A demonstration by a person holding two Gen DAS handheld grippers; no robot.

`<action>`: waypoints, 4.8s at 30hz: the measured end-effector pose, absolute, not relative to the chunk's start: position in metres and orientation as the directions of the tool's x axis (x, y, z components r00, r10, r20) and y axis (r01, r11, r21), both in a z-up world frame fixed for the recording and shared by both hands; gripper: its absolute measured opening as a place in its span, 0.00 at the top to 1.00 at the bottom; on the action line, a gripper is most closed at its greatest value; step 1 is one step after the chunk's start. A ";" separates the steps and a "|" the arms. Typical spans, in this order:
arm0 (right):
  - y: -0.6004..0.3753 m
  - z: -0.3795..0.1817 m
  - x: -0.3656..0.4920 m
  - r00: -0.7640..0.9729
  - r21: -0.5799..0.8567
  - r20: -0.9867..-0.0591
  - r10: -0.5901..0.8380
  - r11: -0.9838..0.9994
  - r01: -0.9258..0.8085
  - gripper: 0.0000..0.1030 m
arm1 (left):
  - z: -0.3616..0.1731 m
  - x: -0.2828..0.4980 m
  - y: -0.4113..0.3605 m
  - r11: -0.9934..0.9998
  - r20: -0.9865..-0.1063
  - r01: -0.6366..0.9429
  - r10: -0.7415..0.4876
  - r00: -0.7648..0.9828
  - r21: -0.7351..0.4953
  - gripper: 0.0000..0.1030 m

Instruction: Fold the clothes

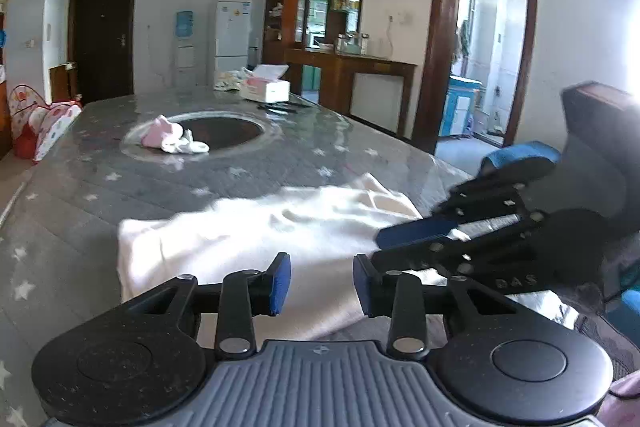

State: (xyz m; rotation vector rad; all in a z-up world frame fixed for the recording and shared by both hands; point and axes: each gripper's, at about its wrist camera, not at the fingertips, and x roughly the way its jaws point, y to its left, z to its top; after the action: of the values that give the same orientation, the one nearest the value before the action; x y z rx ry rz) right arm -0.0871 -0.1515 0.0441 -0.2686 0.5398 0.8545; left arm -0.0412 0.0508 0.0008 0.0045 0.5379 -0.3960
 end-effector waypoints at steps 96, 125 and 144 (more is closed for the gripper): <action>-0.215 0.033 -0.013 0.718 0.039 -0.562 0.410 0.881 -0.472 0.97 | -0.016 -0.017 0.068 0.939 -0.553 0.303 -0.341 0.760 -0.163 0.00; -0.206 0.053 -0.080 0.651 -0.020 -0.563 0.509 0.779 -0.626 0.96 | -0.011 -0.023 0.070 0.943 -0.565 0.293 -0.329 0.757 -0.156 0.00; -0.131 0.064 -0.091 0.518 -0.114 -0.586 0.623 0.570 -0.814 0.77 | -0.003 -0.039 0.140 0.957 -0.576 0.003 -0.178 0.798 -0.291 0.00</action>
State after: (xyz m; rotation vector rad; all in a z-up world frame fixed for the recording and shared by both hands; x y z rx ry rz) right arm -0.0914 -0.1312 0.0641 -0.4025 0.5263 0.8902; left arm -0.0385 0.1401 -0.0031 -0.2838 0.6423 -0.0989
